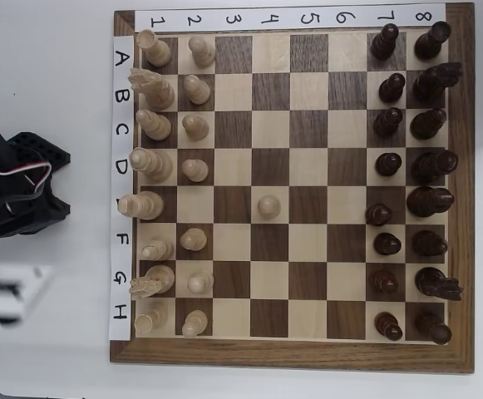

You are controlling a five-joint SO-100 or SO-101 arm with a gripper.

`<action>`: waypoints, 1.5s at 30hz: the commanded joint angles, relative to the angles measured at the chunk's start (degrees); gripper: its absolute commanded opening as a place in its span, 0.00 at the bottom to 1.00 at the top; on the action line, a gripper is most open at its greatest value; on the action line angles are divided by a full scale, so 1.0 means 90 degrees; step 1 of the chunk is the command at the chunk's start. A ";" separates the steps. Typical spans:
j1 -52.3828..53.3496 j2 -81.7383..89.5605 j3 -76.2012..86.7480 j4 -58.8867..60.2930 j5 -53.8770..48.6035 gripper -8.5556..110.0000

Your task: Move the piece to destination

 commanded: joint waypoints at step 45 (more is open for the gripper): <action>0.1533 0.2471 0.6504 -0.2500 -0.0234 0.07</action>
